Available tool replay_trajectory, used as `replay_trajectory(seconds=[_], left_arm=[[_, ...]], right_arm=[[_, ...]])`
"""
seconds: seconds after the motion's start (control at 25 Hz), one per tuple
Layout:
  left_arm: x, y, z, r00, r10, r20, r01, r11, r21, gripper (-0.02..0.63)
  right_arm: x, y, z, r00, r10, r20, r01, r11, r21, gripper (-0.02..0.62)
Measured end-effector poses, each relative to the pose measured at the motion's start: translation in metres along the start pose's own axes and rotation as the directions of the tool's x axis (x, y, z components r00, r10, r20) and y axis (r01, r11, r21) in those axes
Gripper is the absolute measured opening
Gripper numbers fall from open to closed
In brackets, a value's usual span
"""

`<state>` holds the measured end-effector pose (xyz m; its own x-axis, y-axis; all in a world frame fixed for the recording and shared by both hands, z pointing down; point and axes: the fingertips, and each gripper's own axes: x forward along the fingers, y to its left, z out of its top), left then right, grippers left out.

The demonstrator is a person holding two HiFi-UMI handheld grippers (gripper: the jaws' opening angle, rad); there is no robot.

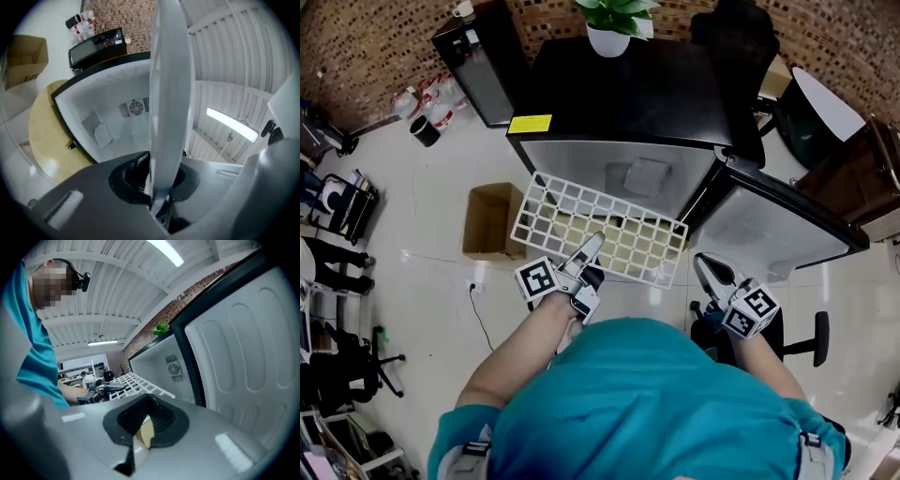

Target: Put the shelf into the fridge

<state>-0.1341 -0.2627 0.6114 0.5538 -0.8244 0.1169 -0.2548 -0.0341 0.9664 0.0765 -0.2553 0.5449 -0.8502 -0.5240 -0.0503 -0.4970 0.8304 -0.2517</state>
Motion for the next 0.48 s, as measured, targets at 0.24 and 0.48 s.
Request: replay_trajectory(seconds=[0.24, 0.48], left_arm=[[0.025, -0.002, 0.026, 0.992, -0.108, 0.061, 0.107, 0.994, 0.020, 0.031], [0.077, -0.012, 0.090, 0.987, -0.125, 0.101, 0.126, 0.992, 0.005, 0.031]], right_arm=[[0.010, 0.002, -0.003, 1.000, -0.021, -0.004, 0.021, 0.998, 0.051, 0.002], [0.063, -0.042, 0.013, 0.997, -0.057, -0.053, 0.062, 0.993, 0.098, 0.002]])
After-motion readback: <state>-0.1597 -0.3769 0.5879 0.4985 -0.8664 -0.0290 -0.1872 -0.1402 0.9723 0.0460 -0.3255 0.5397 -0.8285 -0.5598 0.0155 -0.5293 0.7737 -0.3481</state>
